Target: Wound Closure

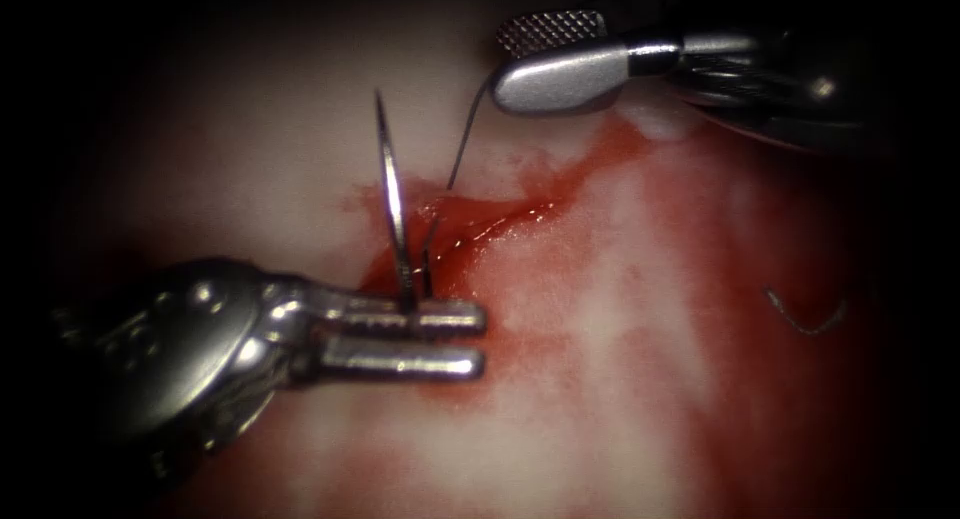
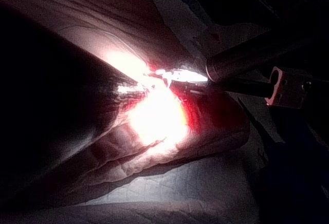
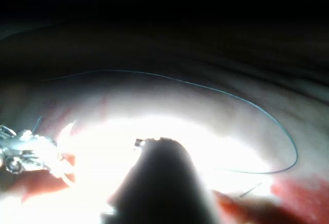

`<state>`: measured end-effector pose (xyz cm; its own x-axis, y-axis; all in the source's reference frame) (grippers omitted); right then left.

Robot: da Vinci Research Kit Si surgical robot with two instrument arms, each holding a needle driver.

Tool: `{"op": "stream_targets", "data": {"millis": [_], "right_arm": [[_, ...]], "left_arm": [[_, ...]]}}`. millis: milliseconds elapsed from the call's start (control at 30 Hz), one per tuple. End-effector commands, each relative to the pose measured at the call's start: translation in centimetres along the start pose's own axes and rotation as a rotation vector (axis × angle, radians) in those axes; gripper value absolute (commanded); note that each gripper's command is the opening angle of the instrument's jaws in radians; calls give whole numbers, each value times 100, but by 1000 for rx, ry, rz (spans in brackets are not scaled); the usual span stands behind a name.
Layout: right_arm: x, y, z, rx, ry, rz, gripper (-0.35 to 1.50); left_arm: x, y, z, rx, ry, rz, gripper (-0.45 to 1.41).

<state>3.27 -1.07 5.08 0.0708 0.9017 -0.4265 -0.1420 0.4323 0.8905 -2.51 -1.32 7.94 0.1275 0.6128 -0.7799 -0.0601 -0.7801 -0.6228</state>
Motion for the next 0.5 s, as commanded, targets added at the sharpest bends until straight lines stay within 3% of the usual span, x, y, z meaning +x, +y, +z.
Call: {"op": "stream_targets", "data": {"millis": [33,500], "right_arm": [[13,-3,10,4,5,-4,101],[9,-4,15,6,3,-8,98]], "left_arm": [[7,-6,6,-1,4,4,-45],[47,-1,-4,-4,86,21,-45]]}}
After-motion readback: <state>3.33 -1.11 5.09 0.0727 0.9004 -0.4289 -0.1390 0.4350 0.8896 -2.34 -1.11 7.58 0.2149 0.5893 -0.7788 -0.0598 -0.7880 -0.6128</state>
